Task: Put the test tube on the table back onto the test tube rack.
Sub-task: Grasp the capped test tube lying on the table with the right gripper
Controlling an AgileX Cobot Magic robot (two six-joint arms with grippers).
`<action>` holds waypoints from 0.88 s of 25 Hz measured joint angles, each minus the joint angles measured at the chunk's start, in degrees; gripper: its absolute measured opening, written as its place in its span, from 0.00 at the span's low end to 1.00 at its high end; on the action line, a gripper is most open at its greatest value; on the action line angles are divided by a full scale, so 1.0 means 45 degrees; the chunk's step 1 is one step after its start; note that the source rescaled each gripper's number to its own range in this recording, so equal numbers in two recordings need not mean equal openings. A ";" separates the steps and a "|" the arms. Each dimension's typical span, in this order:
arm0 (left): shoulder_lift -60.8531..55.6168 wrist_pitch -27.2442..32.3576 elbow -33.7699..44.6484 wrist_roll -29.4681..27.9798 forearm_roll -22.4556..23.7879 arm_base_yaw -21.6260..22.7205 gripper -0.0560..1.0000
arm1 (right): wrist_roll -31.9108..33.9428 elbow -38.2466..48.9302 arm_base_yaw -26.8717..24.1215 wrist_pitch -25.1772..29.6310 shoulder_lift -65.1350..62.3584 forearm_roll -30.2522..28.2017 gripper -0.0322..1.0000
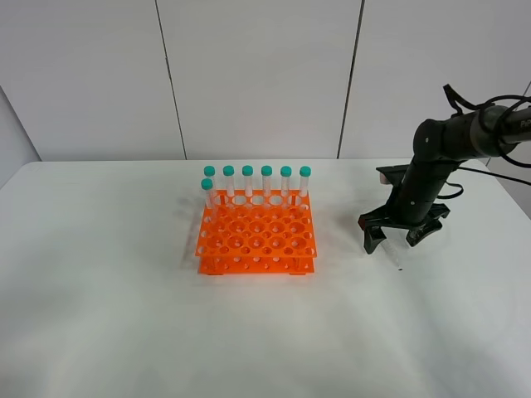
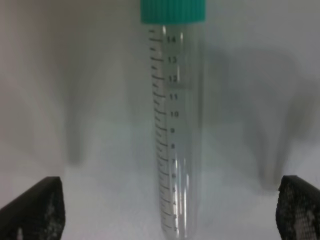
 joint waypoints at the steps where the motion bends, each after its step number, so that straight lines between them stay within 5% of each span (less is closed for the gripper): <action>1: 0.0000 0.0000 0.0000 0.0000 0.0000 0.0000 1.00 | 0.0000 0.0000 0.0000 -0.0011 0.0043 0.0000 0.98; 7: 0.0000 0.0000 0.0000 0.0000 0.0000 0.0000 1.00 | 0.0010 -0.0015 0.0000 -0.0038 0.0293 -0.0013 0.98; 11: 0.0000 0.0000 0.0000 0.0000 0.0000 0.0000 1.00 | 0.0010 -0.0015 0.0000 -0.0046 0.0302 -0.0041 0.86; 14: 0.0000 0.0000 0.0000 0.0000 0.0000 0.0000 1.00 | 0.0010 -0.0015 0.0000 0.0041 0.0302 -0.0041 0.68; 19: 0.0000 0.0000 0.0000 0.0000 0.0000 0.0000 1.00 | -0.0001 -0.0015 0.0000 0.0076 0.0302 -0.0289 0.03; 22: 0.0000 0.0000 0.0000 0.0000 0.0000 0.0000 1.00 | -0.0044 -0.0015 0.0000 0.0105 0.0302 -0.0426 0.06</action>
